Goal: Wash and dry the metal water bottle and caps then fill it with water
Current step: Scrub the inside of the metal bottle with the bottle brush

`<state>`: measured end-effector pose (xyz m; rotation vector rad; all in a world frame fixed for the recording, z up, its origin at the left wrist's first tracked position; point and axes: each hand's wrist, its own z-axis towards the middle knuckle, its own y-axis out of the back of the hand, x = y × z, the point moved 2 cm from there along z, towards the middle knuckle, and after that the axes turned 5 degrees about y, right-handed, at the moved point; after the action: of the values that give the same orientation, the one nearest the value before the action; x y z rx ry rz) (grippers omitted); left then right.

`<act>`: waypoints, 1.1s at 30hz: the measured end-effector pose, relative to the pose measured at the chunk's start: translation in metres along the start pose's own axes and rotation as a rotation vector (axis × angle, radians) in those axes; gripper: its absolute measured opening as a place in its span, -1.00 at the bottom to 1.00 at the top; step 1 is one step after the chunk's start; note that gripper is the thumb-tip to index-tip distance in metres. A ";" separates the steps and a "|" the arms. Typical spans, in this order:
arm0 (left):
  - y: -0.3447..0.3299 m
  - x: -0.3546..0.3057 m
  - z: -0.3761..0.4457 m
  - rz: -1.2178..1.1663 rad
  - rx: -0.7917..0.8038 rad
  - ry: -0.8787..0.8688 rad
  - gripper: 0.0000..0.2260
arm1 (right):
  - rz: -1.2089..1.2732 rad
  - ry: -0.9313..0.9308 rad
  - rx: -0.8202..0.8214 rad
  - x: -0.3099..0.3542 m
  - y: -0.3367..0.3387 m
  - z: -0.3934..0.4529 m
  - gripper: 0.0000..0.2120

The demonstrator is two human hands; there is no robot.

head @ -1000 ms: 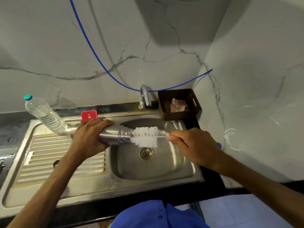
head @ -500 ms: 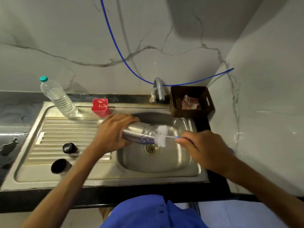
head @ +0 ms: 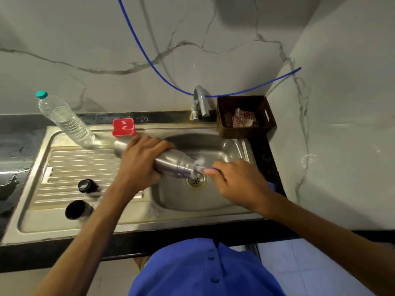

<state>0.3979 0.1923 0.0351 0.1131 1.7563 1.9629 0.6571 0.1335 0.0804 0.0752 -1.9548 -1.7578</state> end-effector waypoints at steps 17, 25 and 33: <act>0.022 -0.013 0.002 -0.049 -0.117 0.062 -0.42 | 0.026 0.051 -0.038 0.002 0.016 -0.001 -0.68; -0.002 -0.012 -0.011 -0.041 -0.027 0.101 -0.42 | 0.104 -0.025 0.003 -0.012 0.004 -0.030 -0.66; -0.012 0.004 -0.001 0.014 0.024 0.106 -0.36 | 0.206 -0.080 0.035 -0.052 -0.002 -0.040 -0.63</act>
<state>0.3979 0.1931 0.0221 0.0299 1.8515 1.9907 0.7178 0.1160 0.0626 -0.1810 -1.9722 -1.6159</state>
